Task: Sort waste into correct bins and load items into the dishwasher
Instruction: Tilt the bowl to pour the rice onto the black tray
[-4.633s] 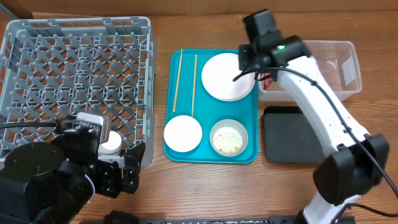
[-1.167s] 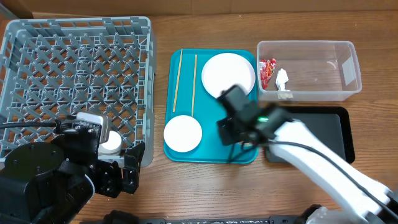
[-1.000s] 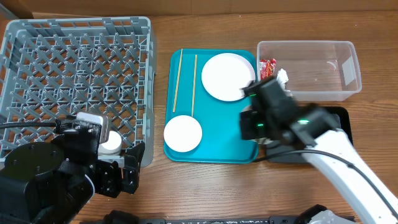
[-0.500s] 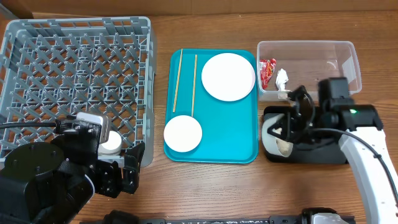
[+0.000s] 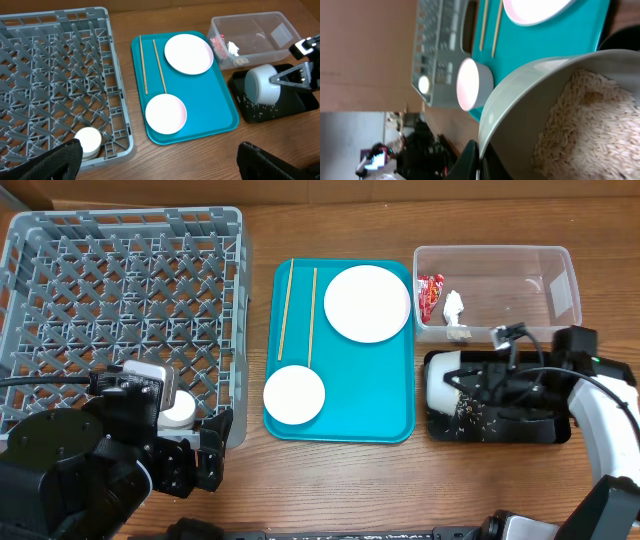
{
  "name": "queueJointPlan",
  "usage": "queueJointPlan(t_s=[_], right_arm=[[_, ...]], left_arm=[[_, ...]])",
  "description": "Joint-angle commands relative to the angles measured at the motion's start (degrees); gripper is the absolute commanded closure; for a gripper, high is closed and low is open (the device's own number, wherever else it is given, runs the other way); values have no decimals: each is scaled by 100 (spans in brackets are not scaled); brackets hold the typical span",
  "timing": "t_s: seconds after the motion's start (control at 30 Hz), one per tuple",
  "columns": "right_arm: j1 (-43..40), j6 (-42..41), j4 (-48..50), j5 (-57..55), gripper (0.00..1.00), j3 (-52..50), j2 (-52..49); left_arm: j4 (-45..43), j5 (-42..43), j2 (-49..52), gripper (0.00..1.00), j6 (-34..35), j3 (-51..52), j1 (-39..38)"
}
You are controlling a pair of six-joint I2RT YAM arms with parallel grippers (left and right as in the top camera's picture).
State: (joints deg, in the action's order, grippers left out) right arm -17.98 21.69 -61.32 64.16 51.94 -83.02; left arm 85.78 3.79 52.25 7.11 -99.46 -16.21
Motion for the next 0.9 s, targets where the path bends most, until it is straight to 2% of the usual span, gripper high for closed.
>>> queueJointPlan(t_s=[0.0, 0.3, 0.47, 0.7, 0.87], right_arm=[[-341, 415, -57, 553, 96, -20, 7], [-483, 1082, -39, 758, 96, -20, 0], [-697, 1064, -269, 1279, 96, -20, -31], [-1156, 1228, -238, 1139, 96, -24, -160], [-1167, 1353, -400, 1217, 96, -26, -219]], left_arm=[[-9, -63, -9, 0, 39, -4, -33], [-9, -63, -9, 0, 42, -4, -33], [-9, -63, -9, 0, 39, -4, -33], [-9, -63, -9, 0, 39, -4, -33], [-9, -63, -9, 0, 39, -4, -33]])
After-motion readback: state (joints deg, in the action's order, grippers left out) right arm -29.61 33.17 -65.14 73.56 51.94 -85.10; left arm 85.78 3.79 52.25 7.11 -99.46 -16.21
